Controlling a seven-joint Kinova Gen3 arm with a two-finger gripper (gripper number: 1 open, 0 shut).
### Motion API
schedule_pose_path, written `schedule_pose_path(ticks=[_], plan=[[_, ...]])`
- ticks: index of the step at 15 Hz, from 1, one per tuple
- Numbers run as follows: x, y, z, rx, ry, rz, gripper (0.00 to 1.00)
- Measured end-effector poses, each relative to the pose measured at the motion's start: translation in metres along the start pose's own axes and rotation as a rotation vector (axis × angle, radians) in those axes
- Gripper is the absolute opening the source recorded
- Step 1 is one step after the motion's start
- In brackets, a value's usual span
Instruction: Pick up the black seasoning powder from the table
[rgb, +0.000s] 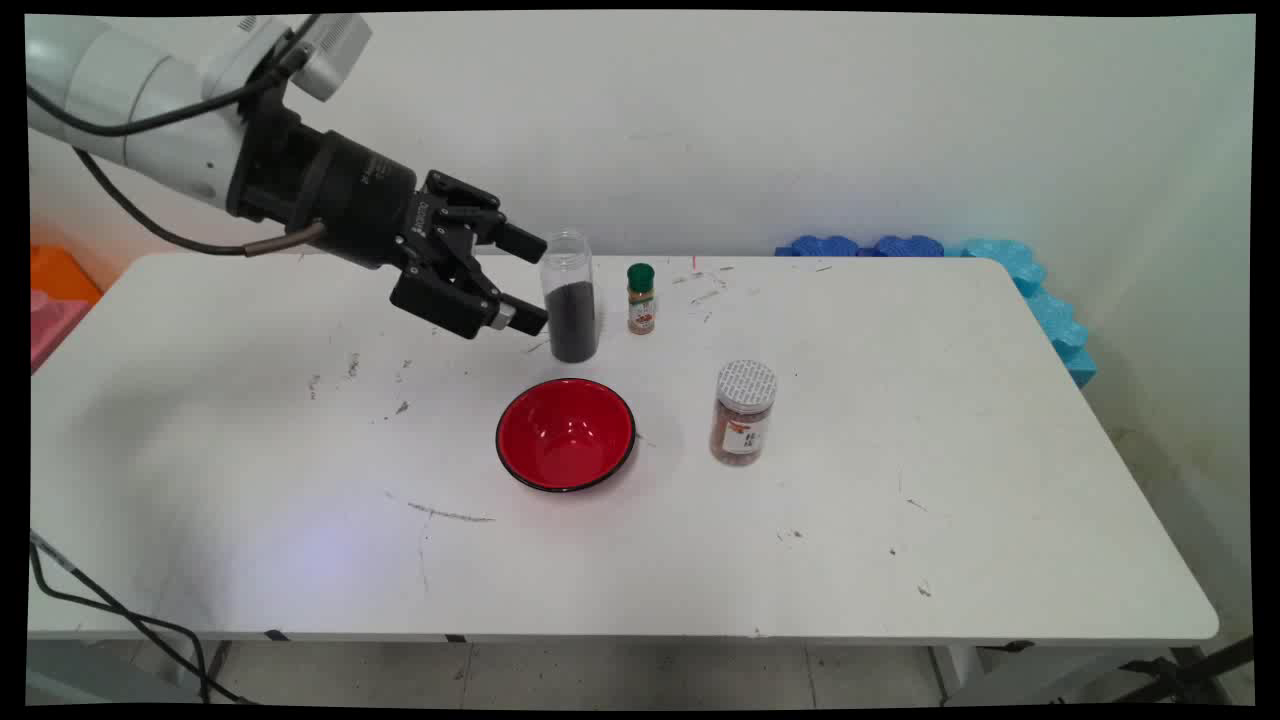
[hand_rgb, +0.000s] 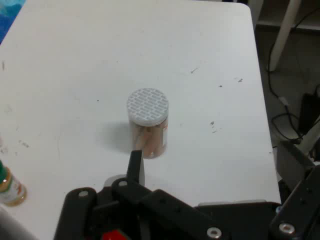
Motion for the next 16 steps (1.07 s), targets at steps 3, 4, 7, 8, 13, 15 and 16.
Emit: schedule_pose_path(ticks=[3,4,7,8,13,15,16], plan=[[-0.005,-0.004,-0.002,0.012,-0.007,-0.005,1.00],[-0.008,-0.006,-0.003,0.019,-0.011,-0.008,1.00],[-0.017,-0.014,-0.006,0.048,-0.027,-0.019,1.00],[-0.021,-0.018,-0.007,0.065,-0.035,-0.026,1.00],[-0.045,-0.037,-0.009,0.155,-0.087,-0.073,1.00],[-0.053,-0.044,-0.007,0.191,-0.108,-0.096,1.00],[-0.058,-0.048,-0.005,0.212,-0.119,-0.110,1.00]])
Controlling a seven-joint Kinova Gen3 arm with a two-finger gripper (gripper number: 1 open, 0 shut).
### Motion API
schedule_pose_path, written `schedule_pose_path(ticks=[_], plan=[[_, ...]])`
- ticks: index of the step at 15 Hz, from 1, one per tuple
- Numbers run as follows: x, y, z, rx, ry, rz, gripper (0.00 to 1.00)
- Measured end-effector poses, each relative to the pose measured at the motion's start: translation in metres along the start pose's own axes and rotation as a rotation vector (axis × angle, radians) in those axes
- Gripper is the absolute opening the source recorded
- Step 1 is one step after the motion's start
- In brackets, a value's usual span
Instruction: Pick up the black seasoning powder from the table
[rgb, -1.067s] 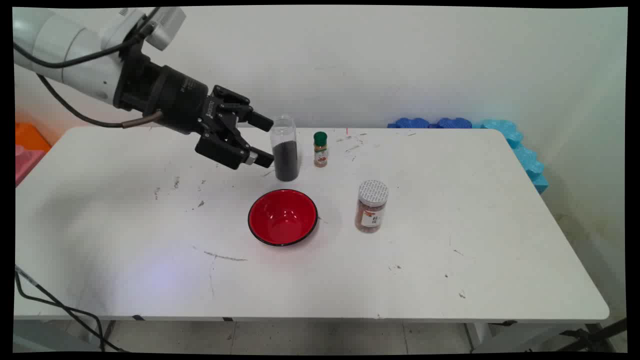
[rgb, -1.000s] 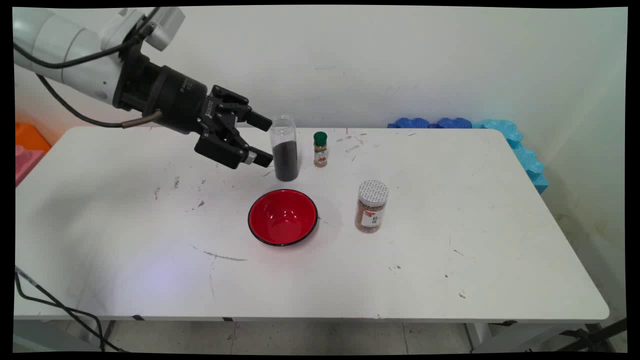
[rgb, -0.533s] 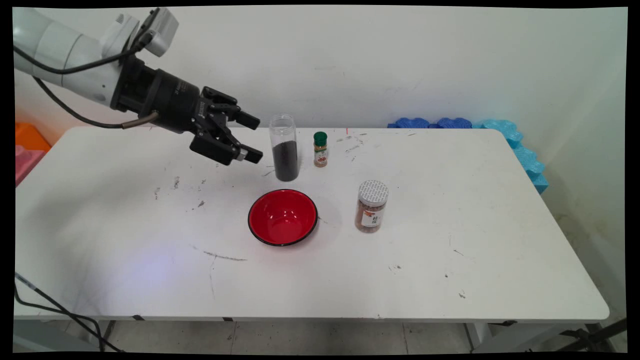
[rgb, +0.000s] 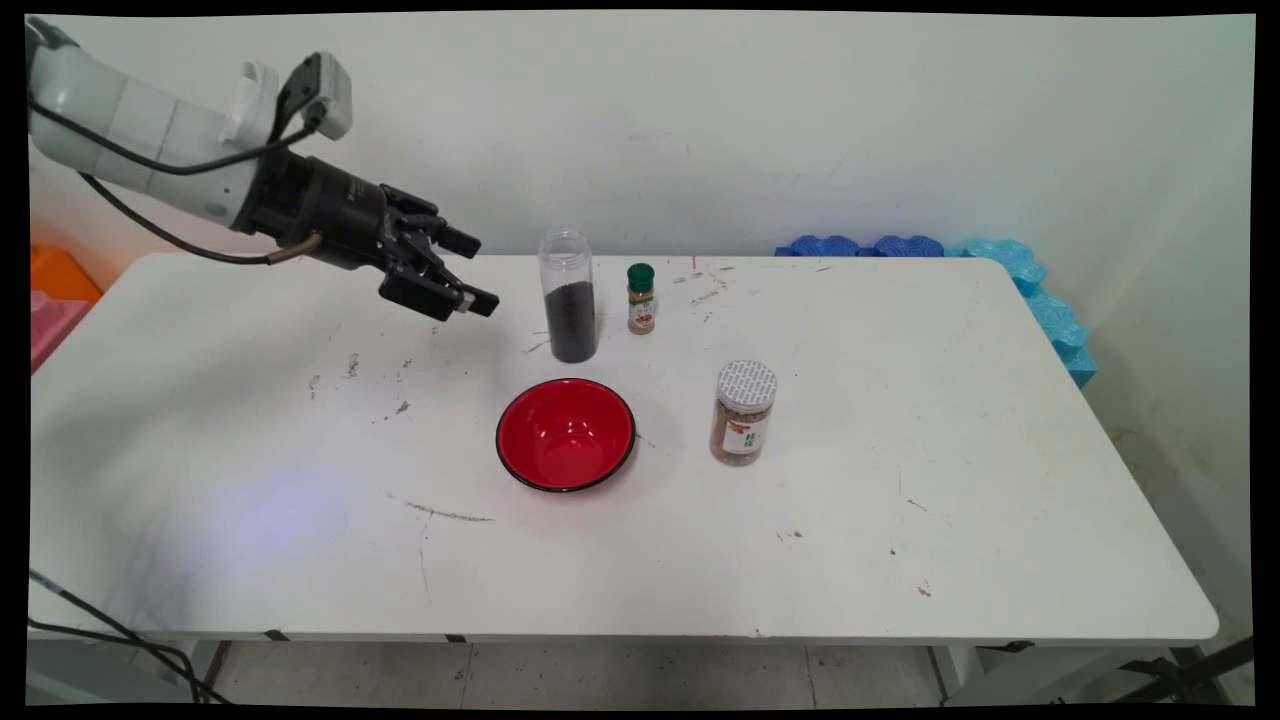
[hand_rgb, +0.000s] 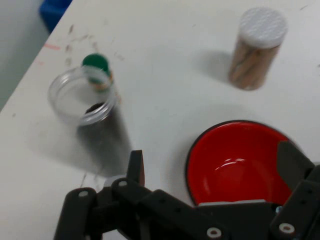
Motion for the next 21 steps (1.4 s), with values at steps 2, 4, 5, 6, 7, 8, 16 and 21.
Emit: schedule_pose_path(ticks=[2,4,5,6,7,8,16,21], plan=[[-0.007,-0.007,0.007,0.035,-0.019,-0.028,1.00],[-0.013,-0.013,0.014,0.064,-0.033,-0.055,1.00],[-0.014,-0.015,0.017,0.072,-0.037,-0.063,1.00],[-0.017,-0.017,0.021,0.083,-0.042,-0.073,1.00],[-0.019,-0.020,0.027,0.095,-0.047,-0.085,1.00],[-0.020,-0.023,0.033,0.105,-0.050,-0.095,1.00],[-0.022,-0.043,0.081,0.138,-0.045,-0.143,1.00],[-0.023,-0.054,0.106,0.142,-0.034,-0.151,1.00]])
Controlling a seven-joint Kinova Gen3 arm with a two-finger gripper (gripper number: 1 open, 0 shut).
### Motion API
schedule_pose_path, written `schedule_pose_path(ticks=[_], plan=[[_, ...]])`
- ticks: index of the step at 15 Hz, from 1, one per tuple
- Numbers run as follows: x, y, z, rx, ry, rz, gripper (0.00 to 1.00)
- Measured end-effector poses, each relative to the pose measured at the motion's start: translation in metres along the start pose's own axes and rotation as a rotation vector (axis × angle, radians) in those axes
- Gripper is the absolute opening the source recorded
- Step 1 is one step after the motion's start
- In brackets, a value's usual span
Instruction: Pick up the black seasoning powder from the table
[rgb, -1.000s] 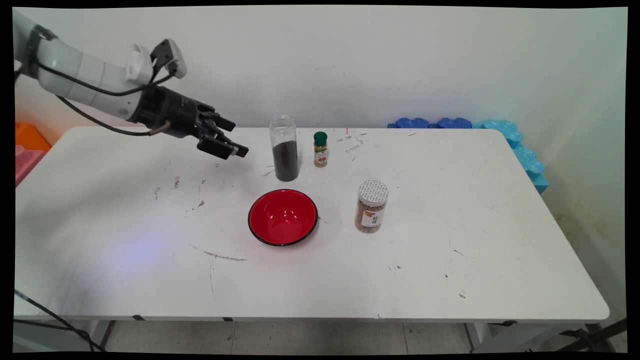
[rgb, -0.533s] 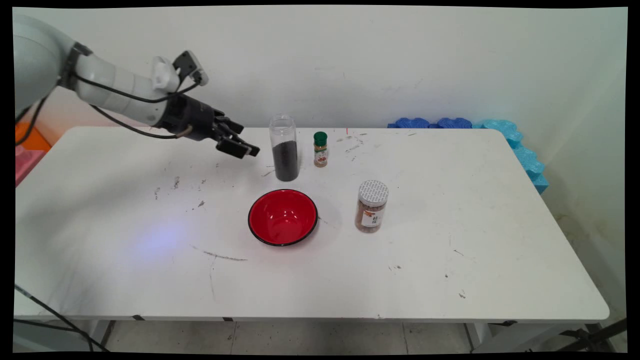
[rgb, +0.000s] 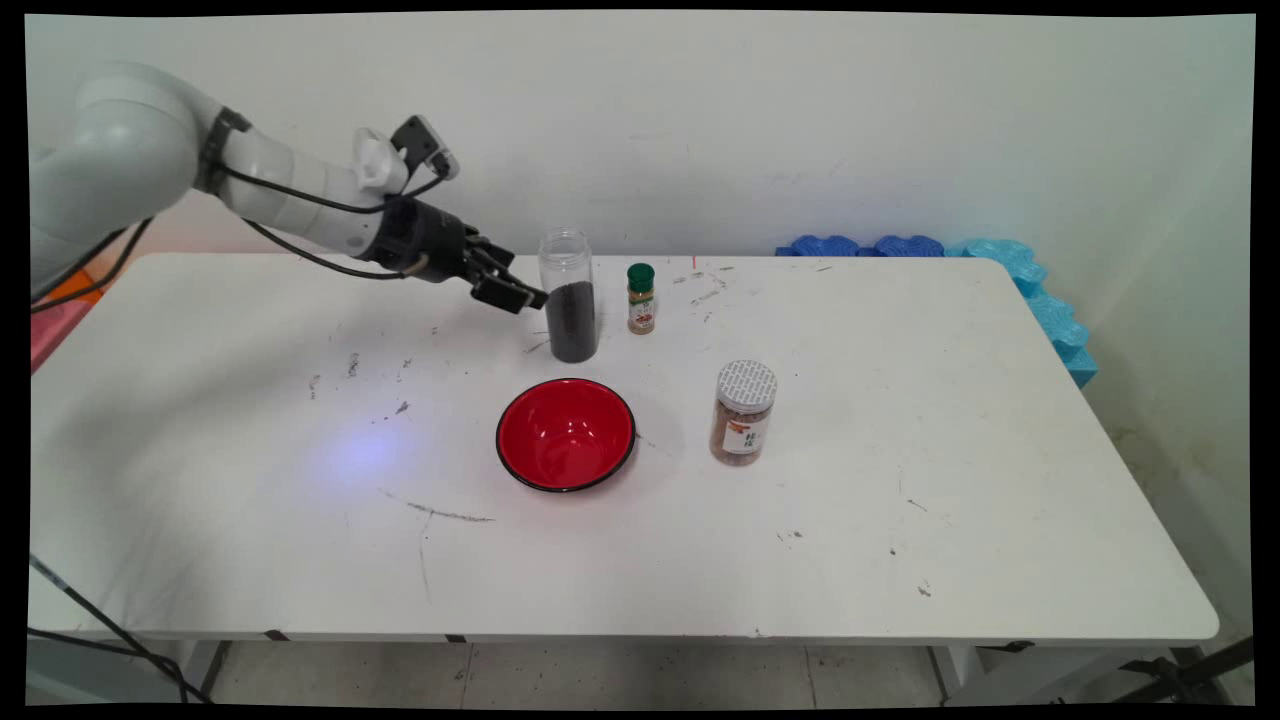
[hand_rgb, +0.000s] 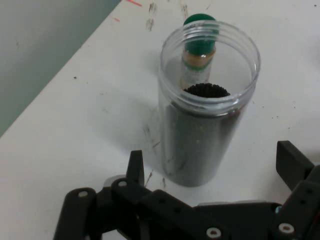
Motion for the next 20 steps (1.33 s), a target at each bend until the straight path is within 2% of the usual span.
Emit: schedule_pose_path(ticks=[8,19,20], plan=[[0.002,-0.004,0.031,-0.017,0.016,0.015,1.00],[0.001,-0.006,0.050,-0.034,0.032,0.031,1.00],[0.002,-0.007,0.051,-0.034,0.035,0.033,0.00]])
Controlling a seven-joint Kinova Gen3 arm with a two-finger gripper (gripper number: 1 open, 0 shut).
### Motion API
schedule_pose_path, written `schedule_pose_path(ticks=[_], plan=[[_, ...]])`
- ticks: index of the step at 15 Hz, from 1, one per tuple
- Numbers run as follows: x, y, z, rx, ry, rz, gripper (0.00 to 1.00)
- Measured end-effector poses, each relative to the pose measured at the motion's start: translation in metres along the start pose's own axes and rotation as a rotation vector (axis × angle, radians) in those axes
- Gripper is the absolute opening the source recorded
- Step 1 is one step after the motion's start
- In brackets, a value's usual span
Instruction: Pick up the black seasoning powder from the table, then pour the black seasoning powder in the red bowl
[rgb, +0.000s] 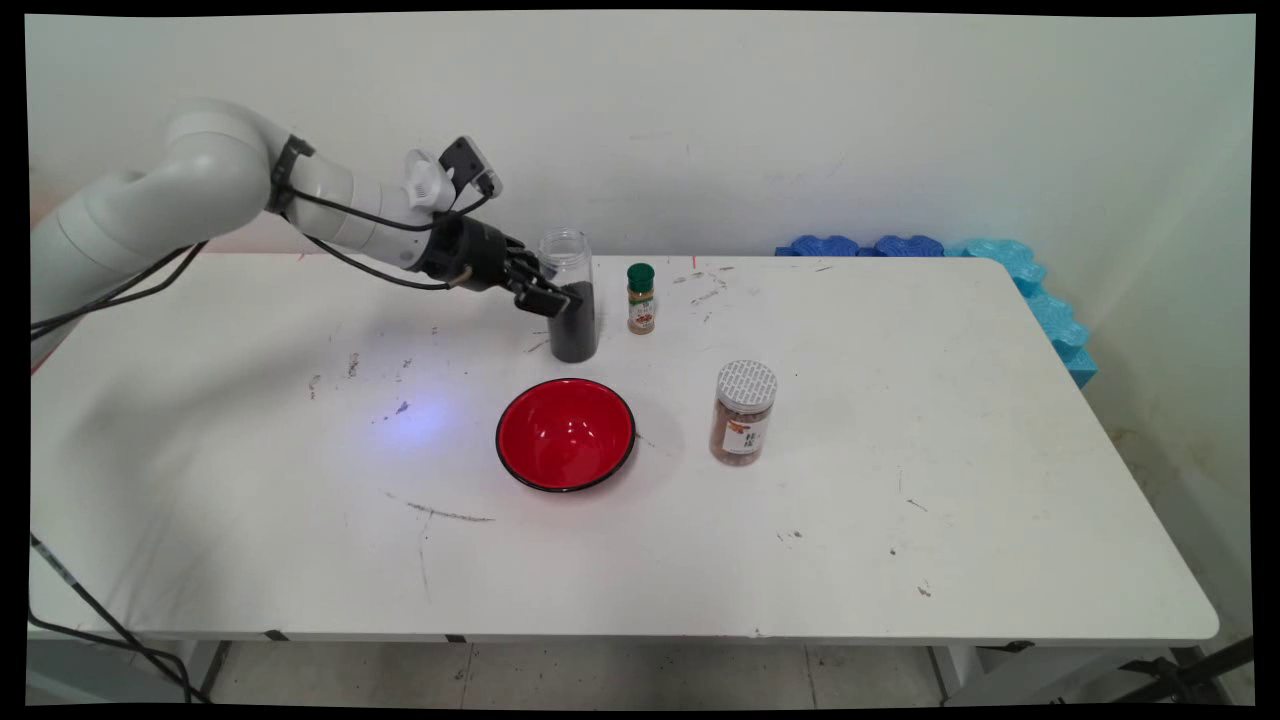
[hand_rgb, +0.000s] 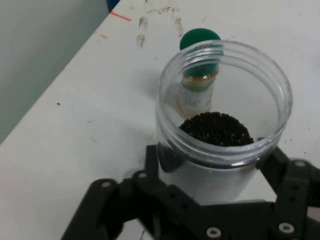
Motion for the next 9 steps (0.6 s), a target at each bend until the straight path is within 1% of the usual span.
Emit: schedule_pose_path(ticks=[9], plan=[[0.0008,-0.0012,-0.0018,0.005,0.018,0.014,0.00]])
